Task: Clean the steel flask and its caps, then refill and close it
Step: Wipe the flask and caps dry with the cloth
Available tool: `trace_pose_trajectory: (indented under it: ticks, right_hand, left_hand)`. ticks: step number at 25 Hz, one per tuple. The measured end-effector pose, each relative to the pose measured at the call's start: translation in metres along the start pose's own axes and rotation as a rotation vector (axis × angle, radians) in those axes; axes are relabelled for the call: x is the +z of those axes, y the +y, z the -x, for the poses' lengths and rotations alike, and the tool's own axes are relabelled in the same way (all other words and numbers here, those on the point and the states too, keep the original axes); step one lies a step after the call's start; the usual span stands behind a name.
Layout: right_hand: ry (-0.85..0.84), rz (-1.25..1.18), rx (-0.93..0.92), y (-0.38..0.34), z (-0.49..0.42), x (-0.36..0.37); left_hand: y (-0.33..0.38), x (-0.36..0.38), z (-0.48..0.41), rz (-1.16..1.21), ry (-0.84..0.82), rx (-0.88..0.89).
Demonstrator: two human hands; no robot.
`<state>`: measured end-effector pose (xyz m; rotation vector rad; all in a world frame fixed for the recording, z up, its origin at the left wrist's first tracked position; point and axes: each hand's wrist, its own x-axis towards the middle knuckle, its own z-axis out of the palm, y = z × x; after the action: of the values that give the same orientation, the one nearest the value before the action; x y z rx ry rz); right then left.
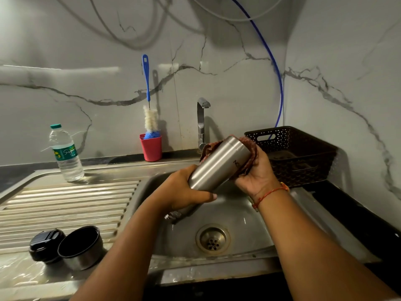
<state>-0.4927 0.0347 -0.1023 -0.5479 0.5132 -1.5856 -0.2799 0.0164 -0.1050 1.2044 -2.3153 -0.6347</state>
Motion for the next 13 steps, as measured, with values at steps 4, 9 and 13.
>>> trace_pose_trajectory:
  ticks: [4,9,13]
  right_hand:
    - [-0.040,-0.040,-0.053,0.022,0.000,0.019]
    - [-0.019,0.206,-0.040,0.052,0.001,0.038]
    - [-0.002,0.321,-0.033,0.063,0.006,0.040]
  left_hand:
    - [0.012,0.014,-0.003,0.248,0.134,0.034]
    - [0.016,0.023,-0.011,0.465,0.459,-0.045]
    - [0.014,0.024,-0.015,0.761,0.567,-0.136]
